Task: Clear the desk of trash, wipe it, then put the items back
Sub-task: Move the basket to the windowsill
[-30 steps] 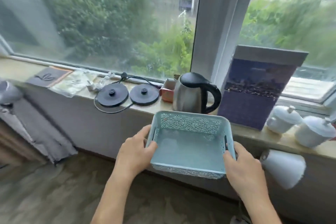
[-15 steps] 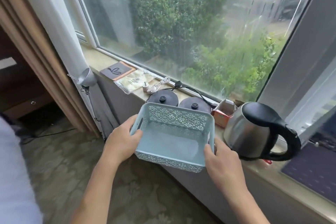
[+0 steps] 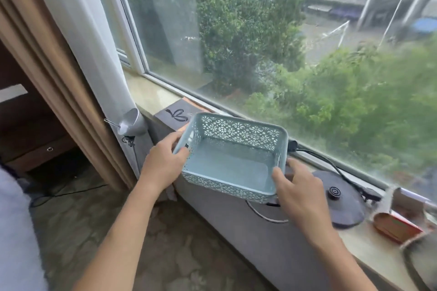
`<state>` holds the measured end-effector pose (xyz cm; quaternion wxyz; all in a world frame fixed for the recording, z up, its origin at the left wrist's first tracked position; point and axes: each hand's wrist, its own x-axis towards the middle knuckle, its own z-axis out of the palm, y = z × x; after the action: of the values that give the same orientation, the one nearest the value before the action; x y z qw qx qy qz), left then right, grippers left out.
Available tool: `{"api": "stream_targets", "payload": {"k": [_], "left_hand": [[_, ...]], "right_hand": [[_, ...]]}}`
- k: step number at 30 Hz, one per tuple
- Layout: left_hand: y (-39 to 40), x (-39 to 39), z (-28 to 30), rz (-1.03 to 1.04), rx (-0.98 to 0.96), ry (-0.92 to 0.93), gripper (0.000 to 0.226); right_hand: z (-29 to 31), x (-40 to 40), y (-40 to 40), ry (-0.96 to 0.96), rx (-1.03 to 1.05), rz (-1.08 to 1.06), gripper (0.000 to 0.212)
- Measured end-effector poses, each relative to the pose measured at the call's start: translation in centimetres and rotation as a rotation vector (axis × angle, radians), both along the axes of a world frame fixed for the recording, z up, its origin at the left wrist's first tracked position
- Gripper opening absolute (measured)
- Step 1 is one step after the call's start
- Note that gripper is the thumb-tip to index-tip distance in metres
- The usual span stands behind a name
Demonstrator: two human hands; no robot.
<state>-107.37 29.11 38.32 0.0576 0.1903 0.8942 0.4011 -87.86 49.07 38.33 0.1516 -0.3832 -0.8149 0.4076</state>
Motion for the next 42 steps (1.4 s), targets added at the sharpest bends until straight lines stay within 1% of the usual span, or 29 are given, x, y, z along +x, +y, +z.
{"api": "stream_targets", "payload": {"k": [2, 4, 6, 9, 10, 12, 16, 21, 24, 25, 28, 30, 31, 33, 35, 37, 42], "left_hand": [[-1.0, -4.8, 0.2, 0.01, 0.045, -0.011, 0.016], [-1.5, -9.4, 0.2, 0.001, 0.087, -0.019, 0.009], [-1.6, -13.6, 0.2, -0.01, 0.143, -0.056, 0.015], [-1.1, -19.0, 0.2, -0.024, 0.187, -0.067, 0.025], [-0.8, -20.7, 0.2, -0.018, 0.184, -0.052, 0.025], [-0.3, -24.0, 0.2, 0.016, 0.127, -0.036, 0.027], [0.9, -30.2, -1.1, 0.007, 0.13, -0.087, 0.033], [2.8, -34.8, -2.7, -0.027, 0.02, -0.097, 0.035], [3.4, -36.7, -4.2, -0.048, -0.074, -0.084, 0.034], [3.5, -37.1, -4.7, -0.053, -0.104, -0.08, 0.033], [3.5, -37.7, -5.8, -0.059, -0.168, -0.083, 0.035], [3.5, -37.5, -5.8, -0.044, -0.208, -0.061, 0.045], [3.6, -37.0, -5.6, -0.042, -0.227, -0.007, 0.05], [4.1, -35.5, -4.6, -0.09, -0.206, 0.179, 0.057], [5.1, -32.6, -3.2, -0.199, -0.128, 0.342, 0.061], [6.6, -28.9, -2.2, -0.347, -0.08, 0.449, 0.063], [11.4, -17.7, -1.5, -0.683, -0.105, 0.622, 0.067]], "right_hand": [[0.3, -4.7, -1.1, 0.029, 0.0, -0.026, 0.026], [0.4, -8.9, -1.9, 0.055, -0.024, -0.046, 0.021], [0.3, -12.8, -2.5, 0.074, -0.05, -0.058, 0.018], [-0.2, -18.4, -2.8, 0.074, -0.116, -0.072, 0.039], [-0.4, -20.2, -2.8, 0.074, -0.145, -0.059, 0.043], [-1.0, -23.6, -2.6, 0.073, -0.181, -0.035, 0.045], [-1.7, -28.9, -2.5, 0.04, -0.207, -0.013, 0.032], [-3.5, -33.0, -1.6, -0.011, -0.217, 0.01, 0.02], [-5.1, -34.2, -1.1, -0.021, -0.235, 0.037, 0.031], [-5.5, -34.3, -1.1, -0.02, -0.241, 0.055, 0.033], [-6.2, -34.2, -1.2, -0.012, -0.264, 0.11, 0.03], [-6.2, -33.6, -1.2, -0.02, -0.278, 0.117, 0.04], [-6.1, -33.0, -1.2, -0.031, -0.273, 0.116, 0.048], [-5.8, -31.3, -0.9, -0.047, -0.223, 0.097, 0.059], [-5.4, -28.8, -0.5, -0.04, -0.129, 0.044, 0.061], [-4.9, -25.5, 0.0, -0.025, -0.022, -0.021, 0.059], [-4.5, -16.5, 0.9, -0.029, 0.241, -0.179, 0.059]]}}
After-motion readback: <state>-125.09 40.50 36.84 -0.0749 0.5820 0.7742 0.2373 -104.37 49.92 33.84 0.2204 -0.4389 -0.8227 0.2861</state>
